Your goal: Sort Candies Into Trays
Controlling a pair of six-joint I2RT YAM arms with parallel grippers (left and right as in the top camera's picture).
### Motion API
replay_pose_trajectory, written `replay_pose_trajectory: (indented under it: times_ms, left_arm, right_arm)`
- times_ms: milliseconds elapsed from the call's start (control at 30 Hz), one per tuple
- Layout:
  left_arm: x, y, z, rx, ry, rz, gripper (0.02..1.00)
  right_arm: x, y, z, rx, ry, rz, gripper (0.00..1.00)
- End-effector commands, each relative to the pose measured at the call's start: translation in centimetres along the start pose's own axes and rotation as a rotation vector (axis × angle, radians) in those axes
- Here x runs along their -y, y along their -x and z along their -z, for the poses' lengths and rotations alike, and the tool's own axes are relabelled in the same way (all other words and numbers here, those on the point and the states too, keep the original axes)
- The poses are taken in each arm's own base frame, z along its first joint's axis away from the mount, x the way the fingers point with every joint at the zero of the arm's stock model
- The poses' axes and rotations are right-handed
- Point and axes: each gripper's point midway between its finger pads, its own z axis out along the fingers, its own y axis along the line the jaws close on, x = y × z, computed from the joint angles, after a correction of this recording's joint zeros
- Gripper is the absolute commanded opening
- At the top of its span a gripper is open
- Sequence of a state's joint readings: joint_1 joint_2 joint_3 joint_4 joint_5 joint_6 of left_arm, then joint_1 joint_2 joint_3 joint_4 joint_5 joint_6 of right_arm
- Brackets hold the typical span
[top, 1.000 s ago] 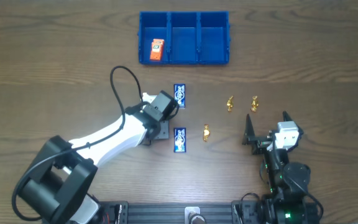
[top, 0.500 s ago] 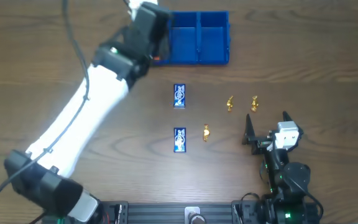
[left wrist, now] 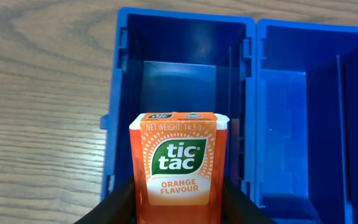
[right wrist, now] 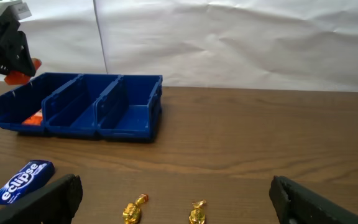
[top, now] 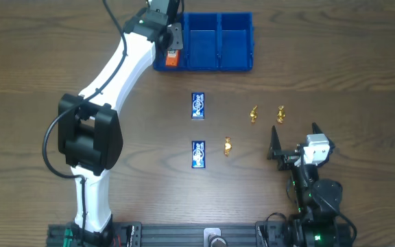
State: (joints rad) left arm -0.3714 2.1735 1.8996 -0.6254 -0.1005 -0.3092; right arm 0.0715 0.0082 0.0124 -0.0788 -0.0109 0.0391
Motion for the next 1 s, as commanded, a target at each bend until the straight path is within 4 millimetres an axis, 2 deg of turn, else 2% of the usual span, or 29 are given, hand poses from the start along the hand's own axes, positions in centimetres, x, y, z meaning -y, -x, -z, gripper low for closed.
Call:
replay_pose_trajectory:
  times_ms: [33, 133, 167, 233, 333, 400, 467, 533, 567, 633, 733, 900, 967, 1000]
  left_arm:
    - [0.7, 1.2, 0.4, 0.027, -0.031, -0.018, 0.446]
    - [0.4, 1.4, 0.3, 0.032, -0.022, -0.016, 0.599]
    - [0.2, 1.6, 0.5, 0.036, -0.02, -0.011, 0.684]
    - [-0.7, 2.6, 1.9, 0.056, -0.026, 0.014, 0.768]
    - [-2.3, 4.9, 6.9, 0.13, -0.056, 0.057, 0.783]
    - [-3.8, 6.0, 11.2, 0.209, -0.056, 0.069, 0.787]
    - [-5.6, 6.4, 16.4, 0.313, -0.04, 0.071, 0.794]
    - [-7.2, 6.0, 20.6, 0.412, -0.025, 0.065, 0.798]
    - [-8.3, 5.3, 23.5, 0.49, -0.026, 0.061, 0.814]
    - [-10.1, 3.3, 27.4, 0.617, -0.037, 0.065, 0.847]
    - [-12.4, -0.9, 30.8, 0.759, -0.052, 0.066, 0.882]
    - [-15.2, -7.1, 32.2, 0.912, -0.06, 0.058, 0.98]
    - [-17.1, -11.6, 30.8, 0.96, -0.033, 0.08, 1.0]
    - [-17.3, -12.5, 30.3, 0.964, -0.031, 0.081, 1.0]
  right_arm:
    - [-0.1, -0.2, 0.0, -0.003, 0.004, 0.015, 0.998]
    - [-0.1, -0.2, 0.0, -0.003, 0.004, 0.015, 0.998]
    - [-0.1, -0.2, 0.0, -0.003, 0.004, 0.015, 0.998]
    - [-0.1, -0.2, 0.0, -0.003, 0.004, 0.015, 0.998]
    - [-0.1, -0.2, 0.0, -0.003, 0.004, 0.015, 0.998]
    - [-0.1, -0.2, 0.0, -0.003, 0.004, 0.015, 0.998]
    - [-0.1, -0.2, 0.0, -0.003, 0.004, 0.015, 0.998]
    - [-0.1, -0.2, 0.0, -0.003, 0.004, 0.015, 0.998]
    - [-0.1, -0.2, 0.0, -0.003, 0.004, 0.015, 0.998]
    - [-0.1, -0.2, 0.0, -0.003, 0.004, 0.015, 0.998]
    - [-0.1, -0.2, 0.0, -0.003, 0.004, 0.015, 0.998]
    - [-0.1, -0.2, 0.0, -0.003, 0.004, 0.015, 0.998]
    - [-0.1, -0.2, 0.0, -0.003, 0.004, 0.015, 0.998]
    - [-0.1, -0.2, 0.0, -0.003, 0.004, 0.015, 0.998]
